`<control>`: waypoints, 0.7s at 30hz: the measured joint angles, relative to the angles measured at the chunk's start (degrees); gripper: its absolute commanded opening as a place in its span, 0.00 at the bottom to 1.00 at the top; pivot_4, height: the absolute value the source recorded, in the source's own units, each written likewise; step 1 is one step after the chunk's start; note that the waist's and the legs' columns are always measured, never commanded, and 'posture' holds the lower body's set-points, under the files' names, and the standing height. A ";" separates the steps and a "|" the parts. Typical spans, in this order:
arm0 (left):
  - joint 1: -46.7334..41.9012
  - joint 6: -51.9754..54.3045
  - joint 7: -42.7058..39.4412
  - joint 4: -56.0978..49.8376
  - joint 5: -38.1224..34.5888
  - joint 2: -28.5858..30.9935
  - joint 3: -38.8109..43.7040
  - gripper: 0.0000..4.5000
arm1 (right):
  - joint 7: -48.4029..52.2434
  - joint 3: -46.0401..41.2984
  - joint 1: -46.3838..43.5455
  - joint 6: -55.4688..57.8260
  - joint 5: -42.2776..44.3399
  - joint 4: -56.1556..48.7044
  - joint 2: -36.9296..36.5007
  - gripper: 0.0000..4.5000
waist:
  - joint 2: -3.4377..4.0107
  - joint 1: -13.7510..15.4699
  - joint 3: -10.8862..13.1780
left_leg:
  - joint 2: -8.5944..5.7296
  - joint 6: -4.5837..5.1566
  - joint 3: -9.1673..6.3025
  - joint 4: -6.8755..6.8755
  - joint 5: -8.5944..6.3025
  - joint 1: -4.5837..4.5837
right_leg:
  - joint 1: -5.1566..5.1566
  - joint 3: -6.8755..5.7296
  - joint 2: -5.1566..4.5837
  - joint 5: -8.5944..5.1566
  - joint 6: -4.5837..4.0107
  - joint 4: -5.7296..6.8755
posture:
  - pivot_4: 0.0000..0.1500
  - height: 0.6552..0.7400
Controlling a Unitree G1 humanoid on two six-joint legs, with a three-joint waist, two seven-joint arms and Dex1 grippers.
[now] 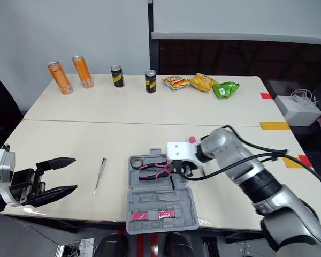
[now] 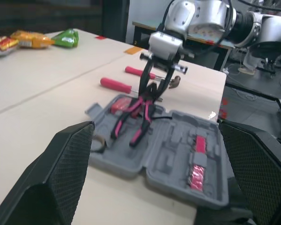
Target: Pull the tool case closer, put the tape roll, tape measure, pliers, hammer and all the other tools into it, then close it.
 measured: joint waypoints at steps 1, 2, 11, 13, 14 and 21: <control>0.02 0.22 0.58 -0.30 -0.04 0.07 -0.22 1.00 | 0.01 0.92 -0.12 0.23 -1.02 0.92 1.12 0.21 | 0.00 -0.09 0.00 | 0.00 0.01 0.00 0.00 0.00 0.01 | -0.01 0.01 0.00 0.00 0.00 -0.01 | 1.00 1.00; 0.11 0.48 0.99 -0.52 -0.11 0.07 -0.34 1.00 | -0.05 1.45 -0.43 0.35 -1.72 1.61 1.72 0.21 | 0.00 -0.12 0.00 | 0.00 0.02 0.01 0.02 0.01 0.02 | -0.04 0.01 0.00 0.00 0.00 -0.02 | 1.00 1.00; 0.41 0.76 2.46 -0.65 -0.57 0.54 -0.90 1.00 | 0.12 3.33 -2.06 2.20 -6.33 3.15 6.09 0.21 | -0.06 -0.10 -0.04 | 0.04 -0.06 0.02 0.19 -0.04 -0.04 | -0.07 0.00 0.04 0.00 -0.01 0.11 | 1.00 1.00; 0.54 0.75 1.87 -0.45 -0.53 1.32 -1.15 1.00 | 0.14 3.53 -2.06 2.47 -7.09 3.26 6.59 0.21 | -0.06 -0.10 -0.04 | 0.05 -0.12 0.02 0.23 -0.07 0.01 | -0.07 0.01 0.04 0.00 -0.01 0.18 | 1.00 1.00; 0.54 0.67 1.59 -0.34 -0.49 1.62 -1.18 1.00 | 0.15 3.55 -2.06 2.48 -7.24 3.32 6.72 0.21 | -0.06 -0.10 -0.04 | 0.05 -0.12 0.02 0.23 -0.07 0.02 | -0.07 0.02 0.04 0.00 -0.01 0.21 | 1.00 1.00; 0.51 -1.95 -1.00 4.10 0.77 2.19 -2.48 1.00 | 1.79 3.67 -1.84 2.08 -7.55 4.21 7.72 0.52 | -0.06 -0.11 -0.04 | 0.05 -0.14 0.03 0.23 -0.08 0.21 | 0.00 0.15 0.04 0.00 -0.01 0.26 | 1.00 1.00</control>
